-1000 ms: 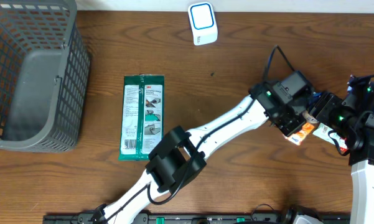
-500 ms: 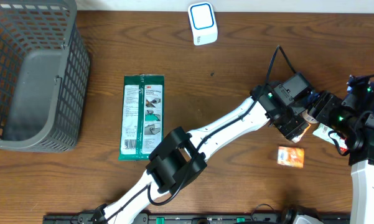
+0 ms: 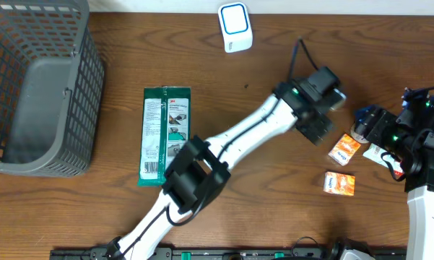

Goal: Scan the item barcode
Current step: 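Open the left gripper and move both grippers to the green gloves pack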

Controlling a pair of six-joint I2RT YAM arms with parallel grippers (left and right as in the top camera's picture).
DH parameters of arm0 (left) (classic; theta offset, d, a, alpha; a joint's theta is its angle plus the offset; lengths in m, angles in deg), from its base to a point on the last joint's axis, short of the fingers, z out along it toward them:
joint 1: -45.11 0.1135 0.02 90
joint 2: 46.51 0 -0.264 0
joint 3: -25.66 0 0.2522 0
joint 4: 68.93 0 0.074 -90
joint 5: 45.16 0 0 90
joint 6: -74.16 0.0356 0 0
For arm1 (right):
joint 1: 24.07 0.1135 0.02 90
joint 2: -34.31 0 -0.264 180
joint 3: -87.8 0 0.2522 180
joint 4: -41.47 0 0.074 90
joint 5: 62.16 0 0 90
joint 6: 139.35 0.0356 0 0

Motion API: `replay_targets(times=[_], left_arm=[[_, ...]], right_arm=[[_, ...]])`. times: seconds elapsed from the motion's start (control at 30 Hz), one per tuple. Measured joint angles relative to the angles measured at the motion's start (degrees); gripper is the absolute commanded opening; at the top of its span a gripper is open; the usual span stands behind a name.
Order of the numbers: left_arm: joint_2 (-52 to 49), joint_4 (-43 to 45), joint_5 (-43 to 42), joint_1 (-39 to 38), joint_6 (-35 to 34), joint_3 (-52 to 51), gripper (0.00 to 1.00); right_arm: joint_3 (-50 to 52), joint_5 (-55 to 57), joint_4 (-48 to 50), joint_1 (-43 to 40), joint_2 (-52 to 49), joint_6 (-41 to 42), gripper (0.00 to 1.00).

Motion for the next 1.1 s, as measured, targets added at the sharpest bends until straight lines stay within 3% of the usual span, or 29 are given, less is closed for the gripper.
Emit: replay_targets(times=[0.07, 0.37, 0.63, 1.1], left_arm=[[0.00, -1.60, 0.13, 1.84, -0.02, 0.00, 0.70], [0.11, -16.63, 0.63, 12.00, 0.00, 0.00, 0.70], [0.11, -26.58, 6.62, 21.03, -0.02, 0.00, 0.70], [1.57, -28.55, 8.33, 33.42, -0.39, 0.00, 0.70]], right_arm=[[0.00, -1.07, -0.02, 0.00, 0.00, -0.50, 0.98], [0.02, -4.61, -0.63, 1.44, -0.02, -1.57, 0.80], [0.02, -5.95, 1.68, 10.36, -3.93, -2.38, 0.80], [0.11, -6.25, 11.39, 27.34, -20.65, -2.54, 0.82]])
